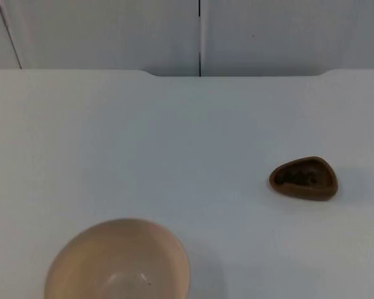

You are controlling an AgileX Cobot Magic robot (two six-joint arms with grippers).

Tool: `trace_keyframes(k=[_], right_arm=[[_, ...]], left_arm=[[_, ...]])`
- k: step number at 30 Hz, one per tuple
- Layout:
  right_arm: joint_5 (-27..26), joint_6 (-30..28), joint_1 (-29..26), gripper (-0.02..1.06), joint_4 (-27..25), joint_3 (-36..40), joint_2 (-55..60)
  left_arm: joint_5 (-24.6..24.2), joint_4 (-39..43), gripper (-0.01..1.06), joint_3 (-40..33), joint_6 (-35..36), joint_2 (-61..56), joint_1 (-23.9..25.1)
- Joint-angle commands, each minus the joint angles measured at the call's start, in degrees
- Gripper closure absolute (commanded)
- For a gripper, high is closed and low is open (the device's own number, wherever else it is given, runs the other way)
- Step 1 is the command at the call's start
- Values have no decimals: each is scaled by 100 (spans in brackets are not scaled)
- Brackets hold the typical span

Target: Pick up the bowl with the left hand and pour the coffee beans from the cup into the bowl with the right hand.

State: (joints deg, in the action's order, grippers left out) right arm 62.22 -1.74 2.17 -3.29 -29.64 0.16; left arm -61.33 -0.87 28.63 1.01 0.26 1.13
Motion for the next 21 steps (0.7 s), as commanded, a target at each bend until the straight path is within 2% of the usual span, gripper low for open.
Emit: trace_keyframes(k=[1, 11, 21], right_arm=[[-48, -32, -37, -1, 22, 19, -16], [-48, -44, -26, -1, 22, 19, -16], [-48, -57, -26, -1, 22, 19, -16]], left_arm=[[16, -11, 0, 65, -48, 46, 12], [79, 1, 0, 685, -57, 515, 12], [65, -302, 0, 767, -57, 557, 12]])
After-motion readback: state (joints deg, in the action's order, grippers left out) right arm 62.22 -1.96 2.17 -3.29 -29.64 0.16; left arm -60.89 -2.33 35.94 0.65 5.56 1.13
